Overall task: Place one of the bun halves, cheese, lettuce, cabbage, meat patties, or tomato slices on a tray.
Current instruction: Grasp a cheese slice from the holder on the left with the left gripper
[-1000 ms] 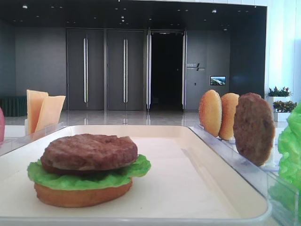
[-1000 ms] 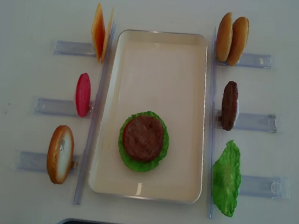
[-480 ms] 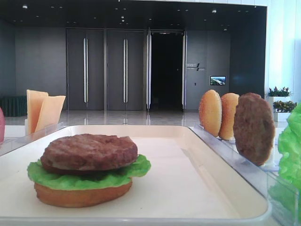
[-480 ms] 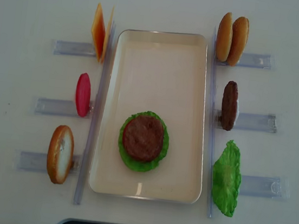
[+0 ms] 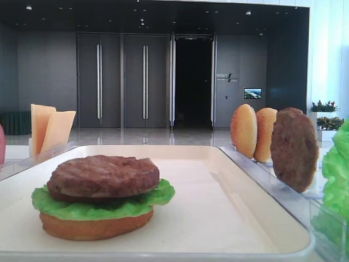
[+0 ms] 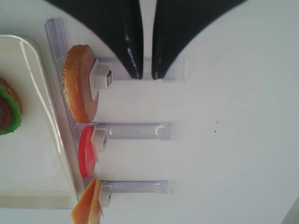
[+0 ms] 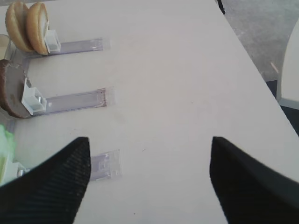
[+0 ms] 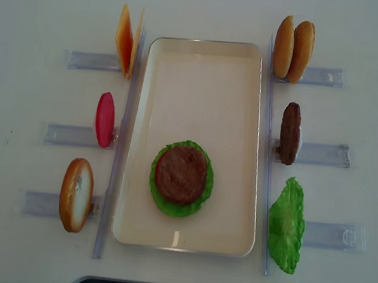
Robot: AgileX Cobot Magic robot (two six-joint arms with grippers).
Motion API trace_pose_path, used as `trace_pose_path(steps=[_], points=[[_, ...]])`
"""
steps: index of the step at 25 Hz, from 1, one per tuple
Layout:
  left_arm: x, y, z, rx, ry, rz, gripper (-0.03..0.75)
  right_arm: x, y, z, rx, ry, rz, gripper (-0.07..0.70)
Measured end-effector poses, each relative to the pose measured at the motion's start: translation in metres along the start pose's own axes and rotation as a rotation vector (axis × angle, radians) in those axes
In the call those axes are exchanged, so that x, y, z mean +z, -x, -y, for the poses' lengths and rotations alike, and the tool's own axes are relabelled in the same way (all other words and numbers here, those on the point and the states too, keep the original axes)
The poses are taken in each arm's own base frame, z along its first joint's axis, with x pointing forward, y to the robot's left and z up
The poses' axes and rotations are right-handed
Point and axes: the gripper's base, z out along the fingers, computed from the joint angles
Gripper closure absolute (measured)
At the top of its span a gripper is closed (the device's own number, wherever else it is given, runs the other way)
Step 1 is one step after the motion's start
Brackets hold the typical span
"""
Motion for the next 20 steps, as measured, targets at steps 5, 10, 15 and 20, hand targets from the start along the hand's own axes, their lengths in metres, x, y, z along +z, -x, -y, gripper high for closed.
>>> trace_pose_path(steps=[5, 10, 15, 20], points=[[0.000, 0.000, 0.000, 0.003, -0.003, 0.000, 0.391, 0.000, 0.000, 0.000, -0.006, 0.000, 0.000, 0.097], [0.000, 0.000, 0.001, -0.008, -0.007, 0.000, 0.067, 0.000, 0.000, 0.000, -0.006, 0.000, 0.000, 0.097], [0.000, 0.000, 0.001, -0.065, -0.010, -0.001, 0.026, 0.000, 0.000, 0.000, 0.000, 0.000, 0.000, 0.094], [-0.006, 0.014, 0.001, -0.038, -0.012, -0.080, 0.024, 0.000, 0.000, 0.000, -0.006, 0.000, 0.000, 0.097]])
